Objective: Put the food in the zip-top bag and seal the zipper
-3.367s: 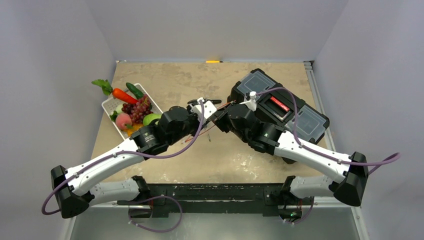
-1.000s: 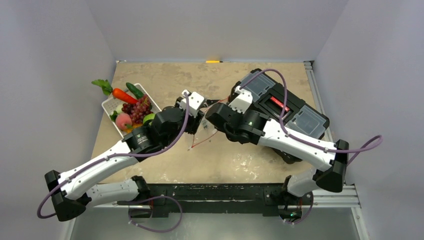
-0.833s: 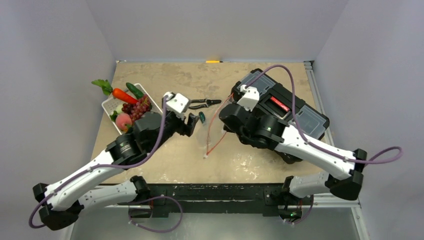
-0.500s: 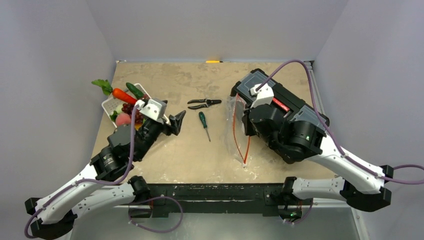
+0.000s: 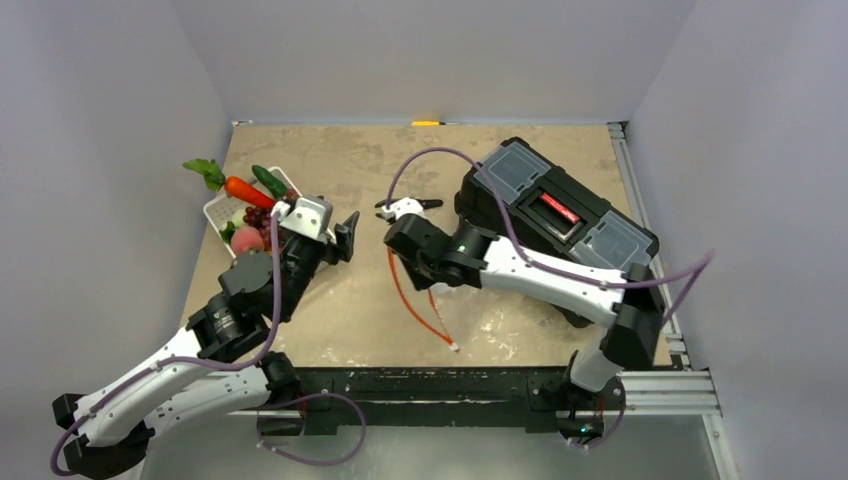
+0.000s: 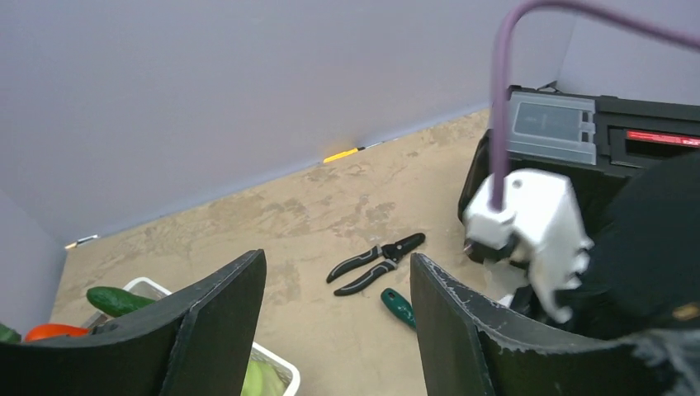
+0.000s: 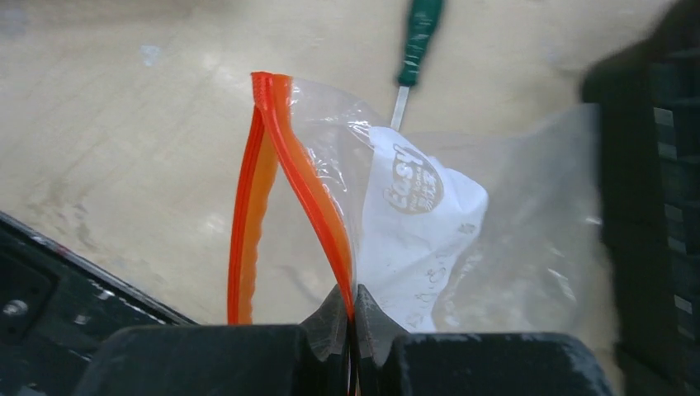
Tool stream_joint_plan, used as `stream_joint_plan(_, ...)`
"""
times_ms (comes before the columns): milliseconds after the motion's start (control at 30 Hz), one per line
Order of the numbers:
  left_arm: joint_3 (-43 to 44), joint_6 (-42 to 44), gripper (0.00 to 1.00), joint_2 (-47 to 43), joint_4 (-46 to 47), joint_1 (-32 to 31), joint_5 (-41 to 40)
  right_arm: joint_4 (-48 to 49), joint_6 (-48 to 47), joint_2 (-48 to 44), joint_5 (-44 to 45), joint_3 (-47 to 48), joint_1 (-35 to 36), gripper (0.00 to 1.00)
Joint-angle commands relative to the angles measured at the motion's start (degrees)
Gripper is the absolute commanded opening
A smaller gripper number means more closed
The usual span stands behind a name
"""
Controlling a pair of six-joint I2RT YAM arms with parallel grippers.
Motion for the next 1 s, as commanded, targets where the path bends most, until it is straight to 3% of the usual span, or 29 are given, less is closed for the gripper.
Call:
stream_joint_plan(0, -2.1, 6.0, 0.64, -0.5, 5.6, 0.3, -4.0, 17.6, 5.5, 4.9, -11.8, 1.1, 0.4, 0.00)
stream_joint_plan(133, -2.9, 8.3, 0.64, -0.5, 6.4, 0.1, -6.7, 18.8, 7.5, 8.4, -10.2, 2.5, 0.4, 0.00)
stream_joint_plan(267, -2.9, 5.0, 0.65, -1.9, 3.7, 0.1, -10.4, 22.0, 9.0, 5.2, -10.3, -1.2, 0.3, 0.00)
stream_joint_plan(467, 3.2, -6.3, 0.69, -1.8, -13.9, 3.5, -8.1, 23.8, 10.7, 2.4, -9.0, -4.6, -0.2, 0.00)
stream_joint_plan(700, 5.6, -20.7, 0.85, 0.3, -30.1, 28.0, 10.9, 27.7, 12.0, -1.2, -13.8, -9.7, -3.1, 0.00)
stream_joint_plan(867, 9.0, -27.2, 0.91, 13.7, -35.9, 47.3, 29.9, 28.2, 11.1, -3.1, -15.5, -10.4, -4.2, 0.00)
stream_joint_plan(967, 10.8, -32.4, 0.91, 21.0, -35.5, 54.4, 33.3, 28.3, 11.0, -3.7, -15.4, -10.8, -4.4, 0.00)
